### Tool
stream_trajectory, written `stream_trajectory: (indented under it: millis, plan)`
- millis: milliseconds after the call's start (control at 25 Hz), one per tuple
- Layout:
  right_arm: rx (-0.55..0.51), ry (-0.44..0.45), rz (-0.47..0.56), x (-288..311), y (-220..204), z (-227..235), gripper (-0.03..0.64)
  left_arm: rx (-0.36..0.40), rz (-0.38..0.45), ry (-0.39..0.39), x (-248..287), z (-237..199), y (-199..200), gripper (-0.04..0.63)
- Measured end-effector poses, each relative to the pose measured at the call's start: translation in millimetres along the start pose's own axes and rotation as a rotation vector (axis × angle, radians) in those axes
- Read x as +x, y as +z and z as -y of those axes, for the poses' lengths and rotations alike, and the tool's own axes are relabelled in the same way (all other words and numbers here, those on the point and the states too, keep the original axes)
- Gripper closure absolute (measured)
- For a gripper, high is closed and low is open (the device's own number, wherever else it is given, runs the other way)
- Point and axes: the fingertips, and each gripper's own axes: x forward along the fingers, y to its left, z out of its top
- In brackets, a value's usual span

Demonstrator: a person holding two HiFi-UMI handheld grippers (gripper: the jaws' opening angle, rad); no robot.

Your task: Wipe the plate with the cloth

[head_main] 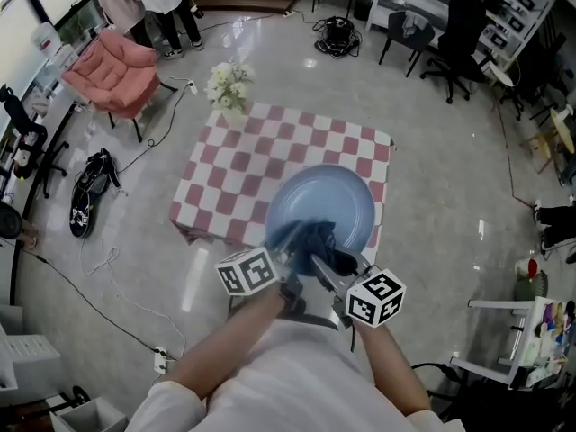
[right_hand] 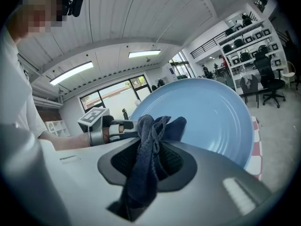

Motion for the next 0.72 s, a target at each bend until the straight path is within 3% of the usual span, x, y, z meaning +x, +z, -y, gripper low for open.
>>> stream_trajectory:
  millis: [400,720]
  plan:
    - [0.041,0.123,-0.051,49.5,23.9,-15.3,0.515,0.034,0.001,-0.07,14.9,1.2,38.3,0.52]
    - [-0.01,0.106,-0.078,84.2,36.0,-19.2,0.514,0.072,-0.001,-0.09,15.2,-9.6,72.9,0.522]
